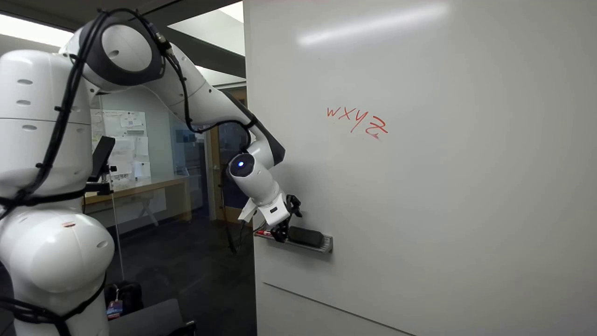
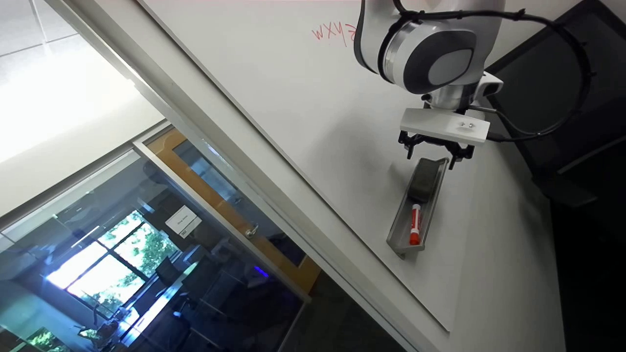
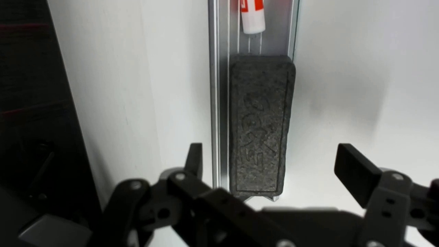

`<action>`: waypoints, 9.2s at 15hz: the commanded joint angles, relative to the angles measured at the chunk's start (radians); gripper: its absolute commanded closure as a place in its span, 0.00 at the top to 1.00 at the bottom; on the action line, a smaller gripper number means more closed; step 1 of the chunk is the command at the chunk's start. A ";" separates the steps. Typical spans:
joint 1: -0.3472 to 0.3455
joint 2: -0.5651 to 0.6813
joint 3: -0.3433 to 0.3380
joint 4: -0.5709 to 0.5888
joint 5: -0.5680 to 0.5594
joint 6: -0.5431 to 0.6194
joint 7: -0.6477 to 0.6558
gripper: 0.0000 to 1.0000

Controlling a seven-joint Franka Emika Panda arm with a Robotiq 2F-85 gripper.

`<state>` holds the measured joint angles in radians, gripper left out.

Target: Pick up the eraser and wipe the writing on the board

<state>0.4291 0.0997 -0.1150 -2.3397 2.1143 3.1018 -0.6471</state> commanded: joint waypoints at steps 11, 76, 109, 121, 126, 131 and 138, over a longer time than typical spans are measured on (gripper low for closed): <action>0.020 0.163 -0.035 0.158 0.051 0.029 -0.036 0.90; 0.215 -0.310 -0.376 0.314 0.187 -0.019 -0.324 0.29; 0.223 -0.070 -0.620 0.385 -0.192 -0.389 0.341 0.29; 0.223 -0.057 -0.613 0.335 -0.091 -0.385 0.211 0.29; 0.219 -0.123 -0.618 0.347 0.015 -0.362 0.057 0.29; 0.247 -0.241 -0.580 0.263 -0.280 -0.284 0.222 0.29; -0.197 -0.359 -0.055 -0.019 -0.801 -0.244 0.612 0.29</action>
<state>0.3744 -0.1912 -0.3248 -2.2344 1.4295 2.8547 -0.1428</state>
